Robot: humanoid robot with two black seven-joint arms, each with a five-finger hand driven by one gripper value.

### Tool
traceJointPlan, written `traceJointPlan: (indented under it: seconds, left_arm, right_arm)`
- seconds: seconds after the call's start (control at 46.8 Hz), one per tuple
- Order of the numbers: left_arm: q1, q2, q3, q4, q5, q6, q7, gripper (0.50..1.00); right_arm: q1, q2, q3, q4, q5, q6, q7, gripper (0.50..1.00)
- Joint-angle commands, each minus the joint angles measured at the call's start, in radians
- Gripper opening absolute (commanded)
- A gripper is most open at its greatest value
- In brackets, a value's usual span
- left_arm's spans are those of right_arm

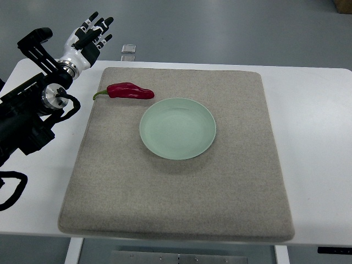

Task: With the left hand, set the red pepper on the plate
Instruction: 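Move the left hand over the red chili pepper and lower it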

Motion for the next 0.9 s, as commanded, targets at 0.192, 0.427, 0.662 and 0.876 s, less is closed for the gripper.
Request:
traceJointPlan:
  seconds: [0.192, 0.427, 0.662, 0.876]
  left_arm:
    - [-0.014, 0.056, 0.035, -0.075, 0.273, -0.004, -0.001, 0.979]
    - [-0.071, 0.089, 0.181, -0.09, 0.448, -0.015, 0.002, 0.979]
    - [-0.111, 0.148, 0.316, -0.178, 0.53, -0.015, 0.008, 0.979]
    - [-0.131, 0.167, 0.385, -0.179, 0.691, -0.013, 0.008, 0.981]
  right_arm:
    - [0.0, 0.0, 0.0, 0.0, 0.0, 0.0, 0.0, 0.932]
    - [0.0, 0.0, 0.0, 0.0, 0.0, 0.0, 0.0, 0.932]
    - [0.0, 0.0, 0.0, 0.0, 0.0, 0.0, 0.0, 0.932]
    - [0.0, 0.0, 0.0, 0.0, 0.0, 0.0, 0.0, 0.932]
